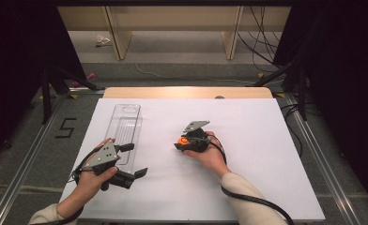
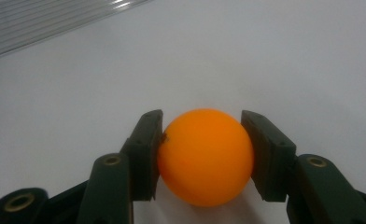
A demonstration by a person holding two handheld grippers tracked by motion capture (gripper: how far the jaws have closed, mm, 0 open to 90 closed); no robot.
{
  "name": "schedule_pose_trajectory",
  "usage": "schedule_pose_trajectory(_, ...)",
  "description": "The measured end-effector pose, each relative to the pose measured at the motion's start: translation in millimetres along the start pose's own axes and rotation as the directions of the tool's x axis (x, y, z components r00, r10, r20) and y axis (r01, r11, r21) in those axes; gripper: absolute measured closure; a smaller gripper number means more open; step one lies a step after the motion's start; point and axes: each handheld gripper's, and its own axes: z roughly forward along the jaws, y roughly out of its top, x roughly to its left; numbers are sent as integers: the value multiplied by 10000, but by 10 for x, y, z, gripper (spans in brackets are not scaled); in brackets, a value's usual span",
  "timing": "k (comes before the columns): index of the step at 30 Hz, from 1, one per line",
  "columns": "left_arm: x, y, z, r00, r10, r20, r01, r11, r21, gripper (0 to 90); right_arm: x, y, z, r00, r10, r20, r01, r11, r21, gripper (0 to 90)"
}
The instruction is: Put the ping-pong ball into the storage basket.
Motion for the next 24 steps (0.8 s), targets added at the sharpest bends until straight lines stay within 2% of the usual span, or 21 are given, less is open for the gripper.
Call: schedule_pose_trajectory(24,0,0,-4,10000,4,-5,-4,10000,-5,22,4,51,-57,10000,-8,14,8,9999,-162,515)
